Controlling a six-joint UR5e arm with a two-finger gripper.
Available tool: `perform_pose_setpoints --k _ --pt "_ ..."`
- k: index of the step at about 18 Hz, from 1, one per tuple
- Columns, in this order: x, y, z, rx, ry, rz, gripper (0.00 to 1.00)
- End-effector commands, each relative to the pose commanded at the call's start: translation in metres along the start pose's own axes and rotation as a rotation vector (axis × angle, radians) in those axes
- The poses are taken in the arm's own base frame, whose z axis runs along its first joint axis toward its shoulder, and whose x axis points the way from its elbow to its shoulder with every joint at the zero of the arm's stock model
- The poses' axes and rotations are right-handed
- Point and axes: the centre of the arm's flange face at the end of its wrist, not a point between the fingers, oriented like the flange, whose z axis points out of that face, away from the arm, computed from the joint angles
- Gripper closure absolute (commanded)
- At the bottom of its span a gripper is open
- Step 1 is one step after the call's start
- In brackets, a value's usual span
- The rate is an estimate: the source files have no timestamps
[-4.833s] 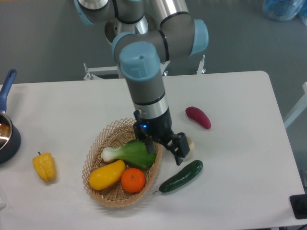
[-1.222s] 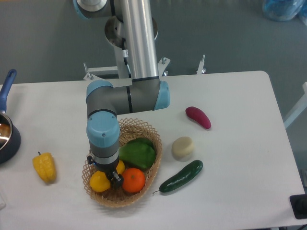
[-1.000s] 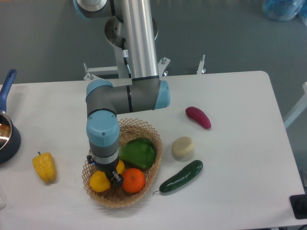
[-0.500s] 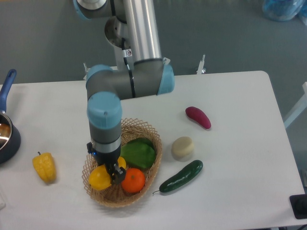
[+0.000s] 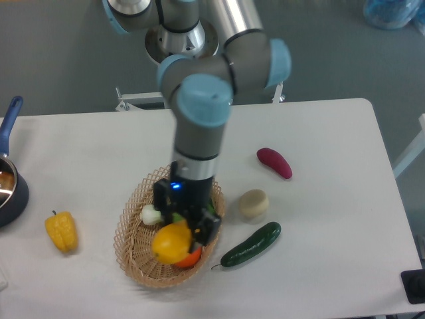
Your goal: Pick up the mango from the basket
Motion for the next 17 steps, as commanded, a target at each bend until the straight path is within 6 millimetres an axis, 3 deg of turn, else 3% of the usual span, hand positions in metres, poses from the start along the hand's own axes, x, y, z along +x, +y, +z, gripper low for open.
perform_pose_setpoints --k 2,8,17 --pt "-0.011 0.008 -0.006 0.013 -0.007 -0.015 0.48" --pt "-0.019 0.016 -0.015 0.013 -0.023 0.001 0.48" --pt "-0.021 0.021 -0.023 0.012 -0.034 0.011 0.48"
